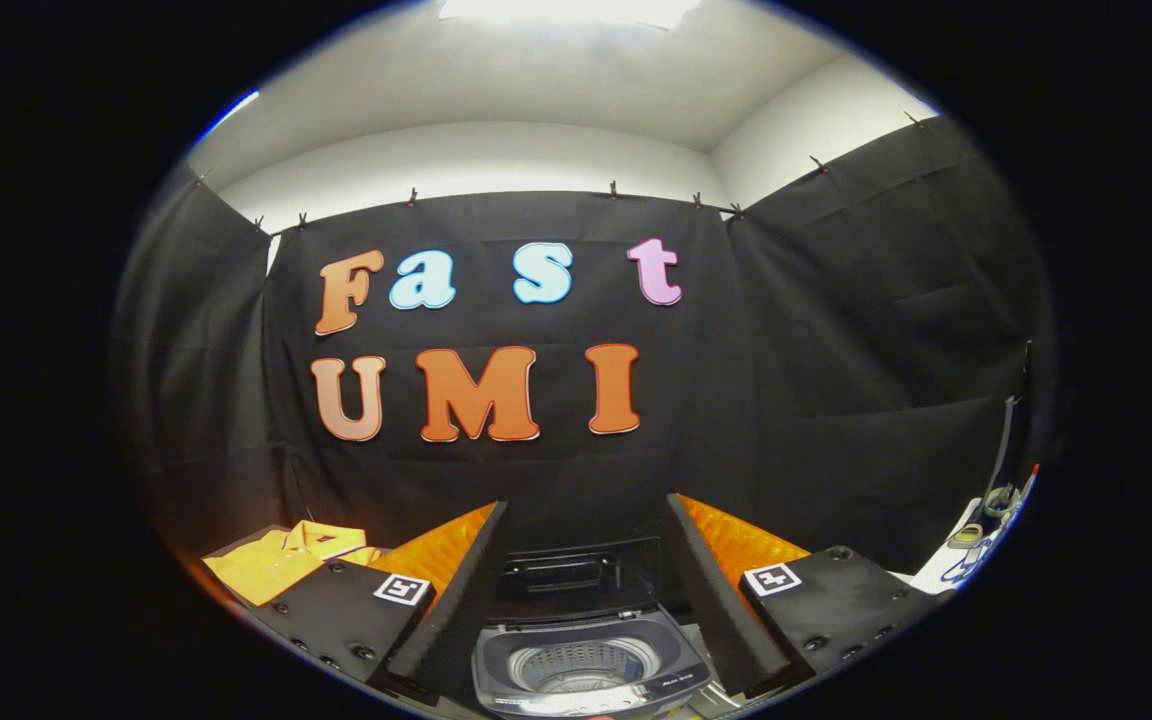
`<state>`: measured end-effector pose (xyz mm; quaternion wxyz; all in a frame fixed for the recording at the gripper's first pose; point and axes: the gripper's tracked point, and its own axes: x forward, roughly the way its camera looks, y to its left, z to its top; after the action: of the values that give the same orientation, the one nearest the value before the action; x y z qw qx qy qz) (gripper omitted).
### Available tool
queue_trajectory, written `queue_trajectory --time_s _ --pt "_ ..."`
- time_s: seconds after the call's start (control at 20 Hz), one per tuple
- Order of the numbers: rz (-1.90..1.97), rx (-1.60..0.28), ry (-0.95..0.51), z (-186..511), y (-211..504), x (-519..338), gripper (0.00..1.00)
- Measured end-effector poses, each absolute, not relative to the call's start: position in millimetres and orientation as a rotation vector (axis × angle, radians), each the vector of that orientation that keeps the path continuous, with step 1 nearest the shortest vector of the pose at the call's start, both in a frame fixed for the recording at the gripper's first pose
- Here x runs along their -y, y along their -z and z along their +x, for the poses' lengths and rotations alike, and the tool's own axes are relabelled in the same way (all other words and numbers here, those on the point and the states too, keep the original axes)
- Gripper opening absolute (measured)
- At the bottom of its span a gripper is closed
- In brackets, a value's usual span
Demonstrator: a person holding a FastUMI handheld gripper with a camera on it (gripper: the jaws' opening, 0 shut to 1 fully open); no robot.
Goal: Put the clothes into the washing machine and then close the washing machine lid.
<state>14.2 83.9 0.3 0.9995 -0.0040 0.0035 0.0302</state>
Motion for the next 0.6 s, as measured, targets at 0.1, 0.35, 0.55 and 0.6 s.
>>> queue_trajectory --time_s 0.1,0.35,0.55,0.6 --pt "-0.016 -0.007 -0.098 18 0 -111 0.98" --pt "-0.007 -0.026 -0.168 35 9 -177 0.98" --pt "0.038 -0.069 -0.264 45 26 -253 0.98" --pt "0.039 -0.077 -0.294 46 29 -276 0.98"
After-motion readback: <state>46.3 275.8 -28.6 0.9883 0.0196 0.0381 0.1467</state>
